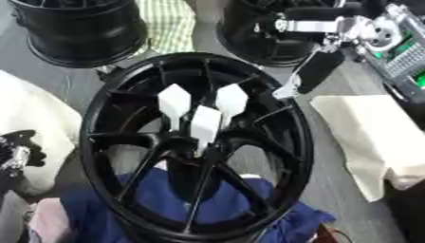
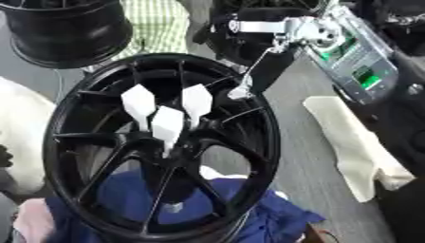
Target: Pull the pin out of the wheel hub.
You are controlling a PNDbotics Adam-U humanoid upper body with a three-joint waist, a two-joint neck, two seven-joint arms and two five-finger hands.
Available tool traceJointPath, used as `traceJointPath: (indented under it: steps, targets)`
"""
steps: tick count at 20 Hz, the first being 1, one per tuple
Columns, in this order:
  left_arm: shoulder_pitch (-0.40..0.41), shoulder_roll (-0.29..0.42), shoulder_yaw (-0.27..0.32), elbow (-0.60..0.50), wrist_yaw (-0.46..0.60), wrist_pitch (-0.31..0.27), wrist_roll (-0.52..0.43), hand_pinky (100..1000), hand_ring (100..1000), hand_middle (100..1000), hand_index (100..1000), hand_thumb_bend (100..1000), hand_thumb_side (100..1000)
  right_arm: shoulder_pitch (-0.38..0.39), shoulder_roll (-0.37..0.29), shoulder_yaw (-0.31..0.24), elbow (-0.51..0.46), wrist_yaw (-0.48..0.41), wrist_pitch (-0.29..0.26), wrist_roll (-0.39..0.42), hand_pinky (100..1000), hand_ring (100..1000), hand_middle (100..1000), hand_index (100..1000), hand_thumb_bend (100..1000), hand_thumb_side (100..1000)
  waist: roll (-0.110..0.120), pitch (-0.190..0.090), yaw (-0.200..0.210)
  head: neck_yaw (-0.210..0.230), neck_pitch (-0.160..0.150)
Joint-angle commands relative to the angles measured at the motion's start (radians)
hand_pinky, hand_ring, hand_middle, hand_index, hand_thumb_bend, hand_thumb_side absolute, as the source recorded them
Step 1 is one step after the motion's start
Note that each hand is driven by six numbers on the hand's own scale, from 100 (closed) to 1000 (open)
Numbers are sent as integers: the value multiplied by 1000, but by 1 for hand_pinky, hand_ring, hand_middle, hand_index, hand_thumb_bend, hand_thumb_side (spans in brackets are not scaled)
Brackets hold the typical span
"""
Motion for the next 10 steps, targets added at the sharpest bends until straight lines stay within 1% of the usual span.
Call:
traceJointPath:
  steps: [1,10]
  targets:
    - [-7,5,-2,-12,-5,-2,-5,581,565,512,742,100,485,-26,1,-2,12,9,-10,3,689,751,885,940,512,198,5,-12,1,-6,-7]
    - [-7,3,-2,-12,-5,-2,-7,580,566,513,743,100,486,-30,25,15,26,-5,-13,10,675,742,850,922,518,187,6,-12,5,-9,-4]
